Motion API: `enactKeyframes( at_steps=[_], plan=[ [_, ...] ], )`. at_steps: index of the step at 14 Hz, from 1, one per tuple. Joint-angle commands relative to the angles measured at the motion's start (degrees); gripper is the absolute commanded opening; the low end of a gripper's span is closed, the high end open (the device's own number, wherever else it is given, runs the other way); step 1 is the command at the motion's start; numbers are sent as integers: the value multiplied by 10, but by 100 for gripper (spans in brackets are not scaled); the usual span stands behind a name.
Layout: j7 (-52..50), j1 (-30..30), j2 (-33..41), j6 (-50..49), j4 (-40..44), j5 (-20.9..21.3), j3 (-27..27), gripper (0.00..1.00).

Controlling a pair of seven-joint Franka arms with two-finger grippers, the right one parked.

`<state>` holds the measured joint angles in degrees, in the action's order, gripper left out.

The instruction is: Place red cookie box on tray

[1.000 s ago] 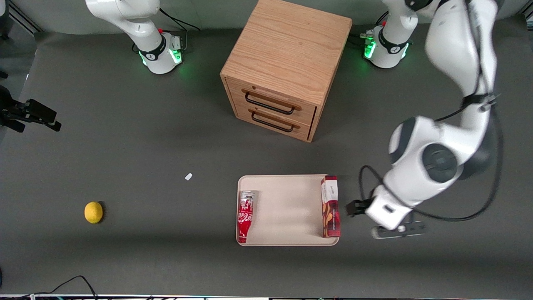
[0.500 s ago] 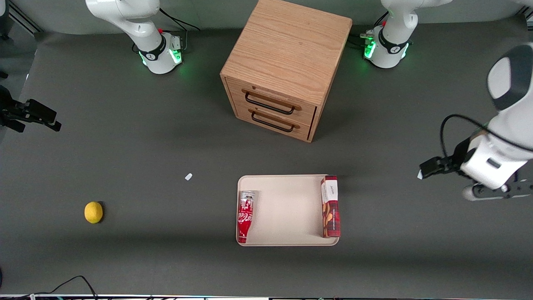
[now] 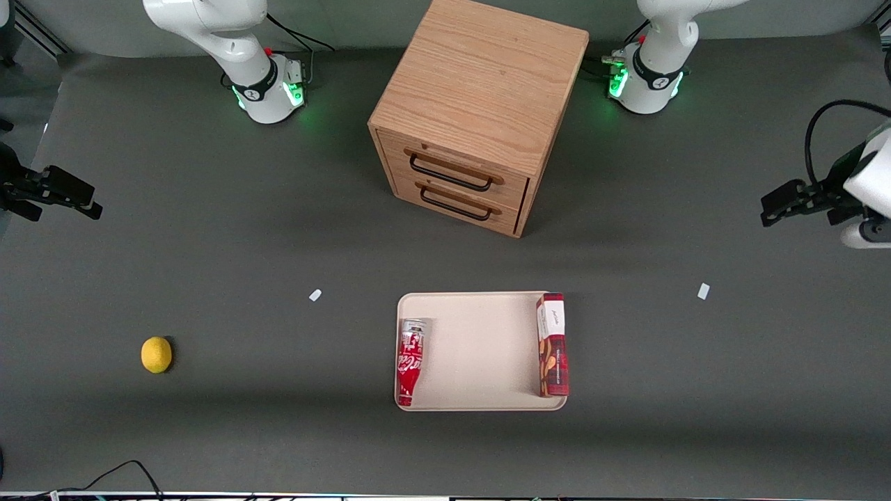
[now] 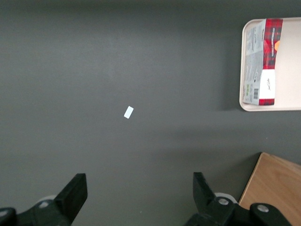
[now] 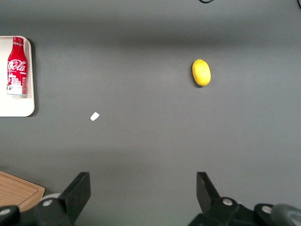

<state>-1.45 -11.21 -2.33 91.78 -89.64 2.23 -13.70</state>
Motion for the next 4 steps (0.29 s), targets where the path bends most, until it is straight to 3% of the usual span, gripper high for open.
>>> enactKeyframes(
  at_steps=[1, 4],
  plan=[
    [26, -9, 36, 2, -42, -9, -1, 100],
    [26, -8, 37, 5, -41, -10, -2, 100]
  ],
)
